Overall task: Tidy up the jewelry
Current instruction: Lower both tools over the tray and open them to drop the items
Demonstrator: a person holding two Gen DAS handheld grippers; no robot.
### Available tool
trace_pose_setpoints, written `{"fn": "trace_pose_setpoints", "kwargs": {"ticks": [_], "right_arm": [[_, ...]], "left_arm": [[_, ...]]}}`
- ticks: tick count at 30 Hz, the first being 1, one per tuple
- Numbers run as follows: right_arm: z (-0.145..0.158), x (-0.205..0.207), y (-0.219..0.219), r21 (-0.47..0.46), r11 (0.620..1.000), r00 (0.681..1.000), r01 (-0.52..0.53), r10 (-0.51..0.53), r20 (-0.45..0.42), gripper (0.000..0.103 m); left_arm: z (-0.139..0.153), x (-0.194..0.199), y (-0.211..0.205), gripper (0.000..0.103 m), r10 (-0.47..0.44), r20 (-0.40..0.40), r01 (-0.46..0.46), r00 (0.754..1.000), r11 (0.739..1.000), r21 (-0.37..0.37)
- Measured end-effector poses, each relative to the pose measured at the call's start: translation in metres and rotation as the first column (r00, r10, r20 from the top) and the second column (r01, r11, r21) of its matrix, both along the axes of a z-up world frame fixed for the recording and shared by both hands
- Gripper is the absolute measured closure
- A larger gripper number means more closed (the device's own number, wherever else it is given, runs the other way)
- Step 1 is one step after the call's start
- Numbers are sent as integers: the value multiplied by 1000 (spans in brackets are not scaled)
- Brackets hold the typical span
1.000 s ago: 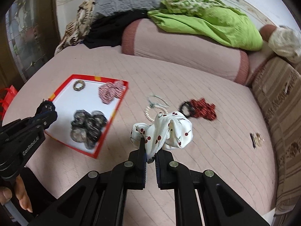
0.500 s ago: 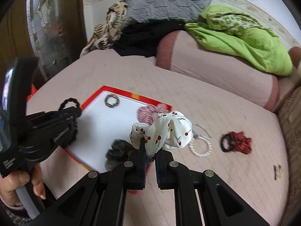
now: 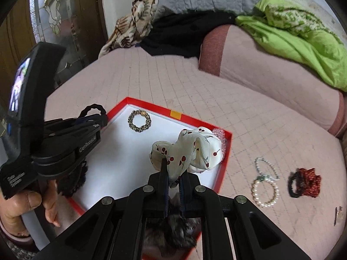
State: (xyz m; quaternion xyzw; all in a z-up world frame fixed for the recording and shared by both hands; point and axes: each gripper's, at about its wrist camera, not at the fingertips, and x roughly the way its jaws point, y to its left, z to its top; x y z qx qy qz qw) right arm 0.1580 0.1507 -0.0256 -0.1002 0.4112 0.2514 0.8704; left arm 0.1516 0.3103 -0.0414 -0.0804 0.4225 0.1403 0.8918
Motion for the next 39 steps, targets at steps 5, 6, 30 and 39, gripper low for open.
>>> {"fn": "trace_pose_setpoints", "kwargs": {"ticks": [5,6,30,39], "right_arm": [[-27,17,4,-9,1000,998,8,-9,-66,94],[-33,19,4,-9,1000,997,9,-10,-82,94],[-23,-2,-4,37,999,996,-35,38,-85,55],[3,-34,-52,65,998,999,2,2,-47,51]], "left_arm": [[-22,8,8,94,2,-32,-3,999,1000,-30],[-24,9,8,94,1,-37,-2,999,999,-32],[7,-13,-2,69,-5,57,10,998,996,-89],[31,-59,-27,61,-1,65,5,998,998,-66]]}}
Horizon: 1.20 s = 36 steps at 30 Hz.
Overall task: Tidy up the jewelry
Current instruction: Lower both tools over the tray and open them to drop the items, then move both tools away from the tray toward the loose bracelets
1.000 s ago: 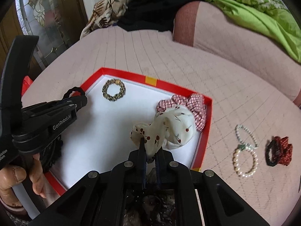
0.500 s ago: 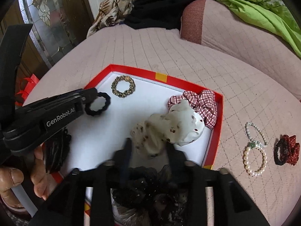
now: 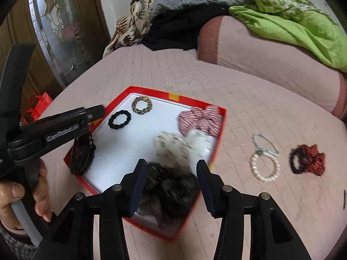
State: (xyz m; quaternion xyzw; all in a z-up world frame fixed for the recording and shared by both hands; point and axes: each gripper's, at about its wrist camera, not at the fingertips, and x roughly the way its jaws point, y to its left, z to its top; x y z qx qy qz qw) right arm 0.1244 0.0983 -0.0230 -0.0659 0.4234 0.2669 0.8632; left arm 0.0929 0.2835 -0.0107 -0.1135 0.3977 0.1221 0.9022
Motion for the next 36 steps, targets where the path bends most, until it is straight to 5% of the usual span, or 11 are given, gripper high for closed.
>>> {"fn": "trace_pose_setpoints", "kwargs": {"ticks": [16,36], "right_arm": [[9,-49,-96,-28,989,989,143,-142,49,47],[1,-53,-167,-19,953,953,303,-303,21,45]], "left_arm": [[29,-55,-99,53,-106,12,105,994,994,34],[17,-68,-173,53,-210,-57,215,976,973,90]]}}
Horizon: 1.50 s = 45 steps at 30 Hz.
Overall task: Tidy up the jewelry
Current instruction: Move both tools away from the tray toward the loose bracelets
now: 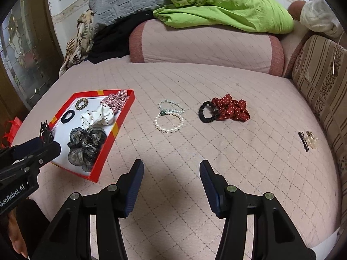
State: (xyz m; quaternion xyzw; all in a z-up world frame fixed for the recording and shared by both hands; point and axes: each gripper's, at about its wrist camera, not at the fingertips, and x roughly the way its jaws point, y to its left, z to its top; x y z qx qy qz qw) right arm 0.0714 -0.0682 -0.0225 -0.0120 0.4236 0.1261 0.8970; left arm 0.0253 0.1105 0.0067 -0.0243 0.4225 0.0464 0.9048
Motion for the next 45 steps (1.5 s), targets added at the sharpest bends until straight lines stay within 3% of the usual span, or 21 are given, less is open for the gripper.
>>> {"fn": "trace_pose_setpoints", "kwargs": {"ticks": [11,18,29,36,45], "right_arm": [[-12,7,-18,11,999,999,42,-42,-27,45],[-28,16,-47,24,994,993,104,-102,-64,44],[-51,36,-87,34,985,981,170,-165,-103,44],[-73,67,-116,25,975,965,222,-216,-152,44],[-89,79,-148,17,962,951,273,-268,-154,44]], "left_arm": [[-11,5,-5,53,-6,-29,6,1000,1000,-16],[-24,19,-24,53,-64,-57,63,996,997,-33],[-44,74,-60,53,-109,-90,105,990,994,-39],[-45,98,-62,53,-78,-87,73,993,995,-62],[-77,144,-66,53,-59,-161,43,985,994,-97]]}}
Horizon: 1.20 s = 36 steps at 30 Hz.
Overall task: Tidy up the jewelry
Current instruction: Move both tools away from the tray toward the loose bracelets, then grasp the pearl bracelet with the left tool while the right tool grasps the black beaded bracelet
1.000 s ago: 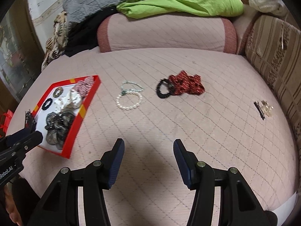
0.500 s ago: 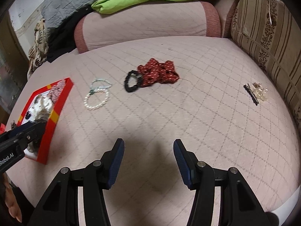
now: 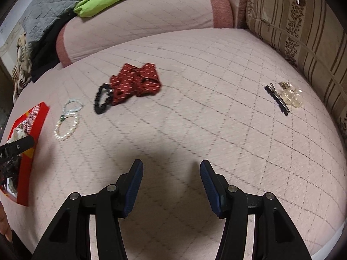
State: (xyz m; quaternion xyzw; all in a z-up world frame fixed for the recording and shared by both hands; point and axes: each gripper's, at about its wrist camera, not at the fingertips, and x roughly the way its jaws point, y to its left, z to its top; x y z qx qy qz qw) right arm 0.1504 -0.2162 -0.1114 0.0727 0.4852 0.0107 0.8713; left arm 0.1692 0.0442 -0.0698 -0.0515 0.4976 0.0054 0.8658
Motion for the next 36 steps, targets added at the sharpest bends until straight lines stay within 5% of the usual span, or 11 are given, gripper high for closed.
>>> {"fn": "trace_pose_setpoints", "kwargs": {"ticks": [17,23,36], "right_arm": [[-6,31,-5,74,997,1000,-29,30,-1,44],[-5,46,0,133,990,999,-48,47,11,44],[-6,91,34,205,972,993,-116,115,16,44]], "left_arm": [[-23,47,9,54,-19,-3,18,1000,999,-46],[-44,63,2,69,-50,-49,49,998,999,-14],[-52,73,-10,72,-86,-9,86,996,996,38]]}}
